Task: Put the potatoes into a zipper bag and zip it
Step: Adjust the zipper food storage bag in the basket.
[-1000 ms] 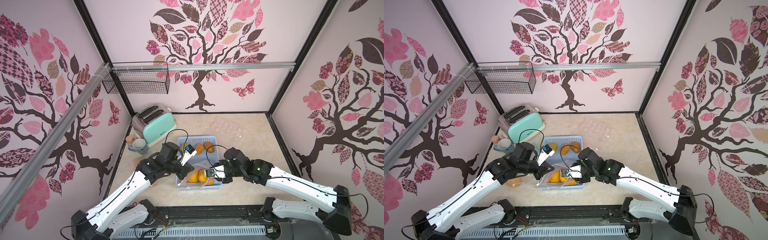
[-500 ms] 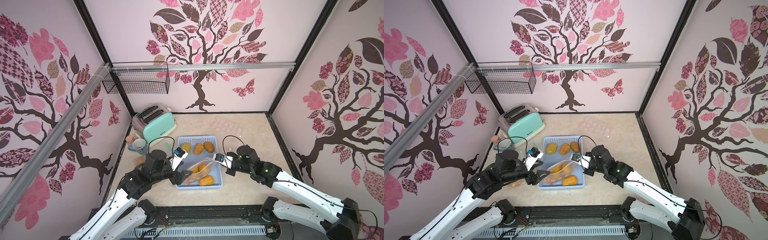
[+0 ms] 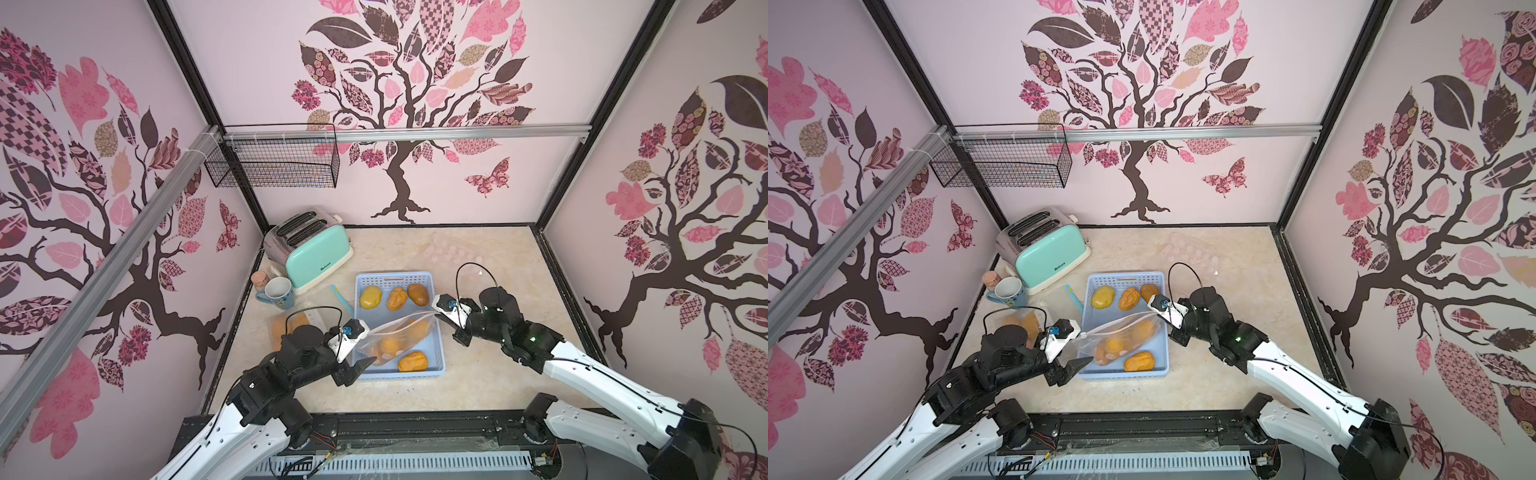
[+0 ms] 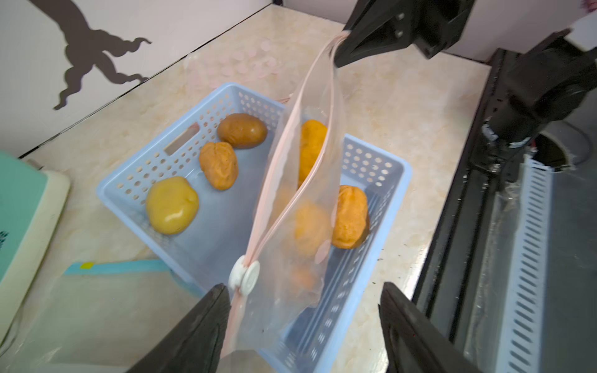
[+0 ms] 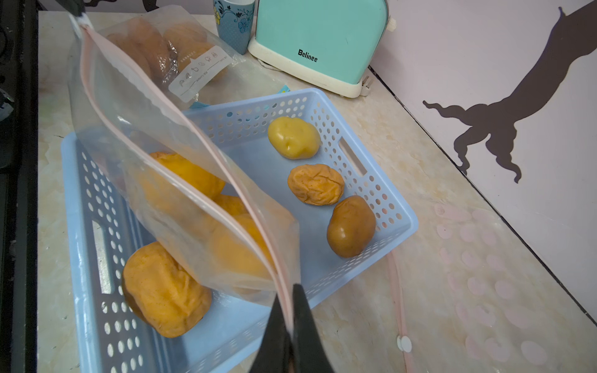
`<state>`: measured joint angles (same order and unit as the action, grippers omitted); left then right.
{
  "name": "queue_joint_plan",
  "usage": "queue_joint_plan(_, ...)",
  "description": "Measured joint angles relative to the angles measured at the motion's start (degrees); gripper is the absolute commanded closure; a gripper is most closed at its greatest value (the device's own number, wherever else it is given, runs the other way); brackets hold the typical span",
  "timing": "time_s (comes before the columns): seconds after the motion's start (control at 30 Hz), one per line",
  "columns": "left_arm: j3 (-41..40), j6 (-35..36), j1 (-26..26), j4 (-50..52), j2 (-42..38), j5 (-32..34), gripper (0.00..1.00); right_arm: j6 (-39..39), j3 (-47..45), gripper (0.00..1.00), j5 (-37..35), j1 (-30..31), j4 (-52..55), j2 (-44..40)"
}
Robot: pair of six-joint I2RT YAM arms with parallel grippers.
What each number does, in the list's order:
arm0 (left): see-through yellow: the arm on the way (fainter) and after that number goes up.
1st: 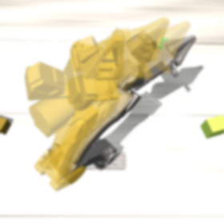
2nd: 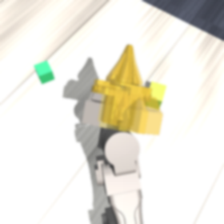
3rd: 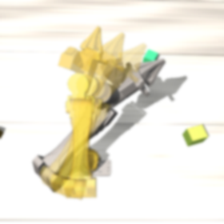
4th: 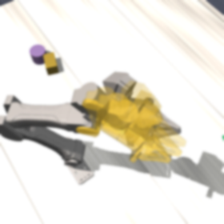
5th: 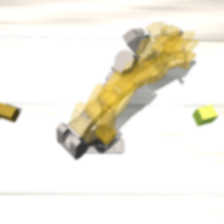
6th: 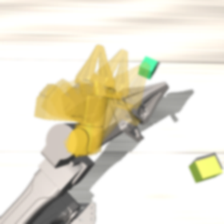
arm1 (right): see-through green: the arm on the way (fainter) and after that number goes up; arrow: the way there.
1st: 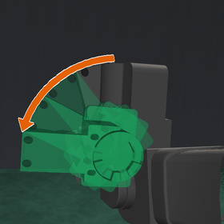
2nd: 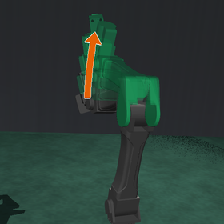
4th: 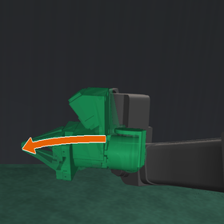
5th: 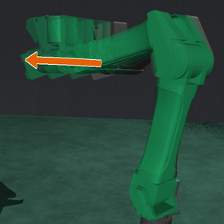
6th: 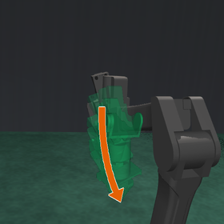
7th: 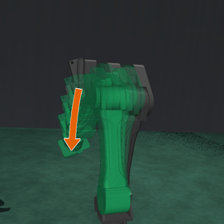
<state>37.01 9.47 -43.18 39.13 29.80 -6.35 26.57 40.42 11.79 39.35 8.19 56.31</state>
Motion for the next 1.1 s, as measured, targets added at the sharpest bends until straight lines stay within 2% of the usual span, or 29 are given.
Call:
queue_joint_plan(0.2, -0.4, -0.2, 0.0, -0.1, 1.4, 7.3, 0.25, -0.8, -0.7, 1.00, 0.3, -0.1, -0.9, -0.7)
queue_joint_plan(0.3, -0.4, -0.4, 0.0, -0.2, 2.3, 8.5, 0.30, -1.0, -0.7, 1.00, 0.5, -0.1, -1.4, -1.4)
queue_joint_plan(0.37, -0.4, -0.4, 0.0, -0.5, 2.7, 7.9, 0.36, -1.1, -0.7, 1.00, 0.5, -0.2, -1.7, -1.6)
queue_joint_plan(0.4, -0.5, -0.5, 0.0, -0.6, 2.8, 7.2, 0.42, -1.1, -0.8, 1.00, 0.6, -0.2, -1.9, -1.7)
queue_joint_plan(0.43, -0.5, -0.5, 0.0, -0.7, 2.8, 6.3, 0.52, -1.2, -0.8, 1.00, 0.6, -0.2, -2.1, -1.7)
queue_joint_plan(0.5, -0.5, -0.9, 0.0, -1.0, 2.8, 5.0, 0.60, -1.5, -1.0, 1.00, 0.6, -0.2, -2.3, -1.7)
queue_joint_plan(0.7, -1.5, -2.4, 0.0, -2.0, 2.1, 2.9, 0.63, -2.6, -1.9, 1.00, 0.9, -0.8, -3.1, -1.7)
queue_joint_plan(0.8, -2.1, -2.7, 0.0, -2.6, 1.6, 2.4, 0.56, -3.3, -2.3, 1.00, 0.9, -1.1, -3.6, -1.7)
queue_joint_plan(0.87, -2.7, -3.2, 0.0, -2.9, 0.9, 2.1, 0.56, -3.8, -2.6, 1.00, 0.9, -1.5, -3.9, -1.7)
queue_joint_plan(1.0, -3.4, -3.6, 0.0, -3.1, -0.2, 1.7, 0.70, -4.5, -3.2, 1.00, 1.1, -1.8, -4.7, -1.7)
queue_joint_plan(1.1, -3.5, -3.7, 0.0, -3.3, -0.6, 1.4, 0.74, -4.7, -3.3, 1.00, 1.4, -2.0, -4.9, -1.7)
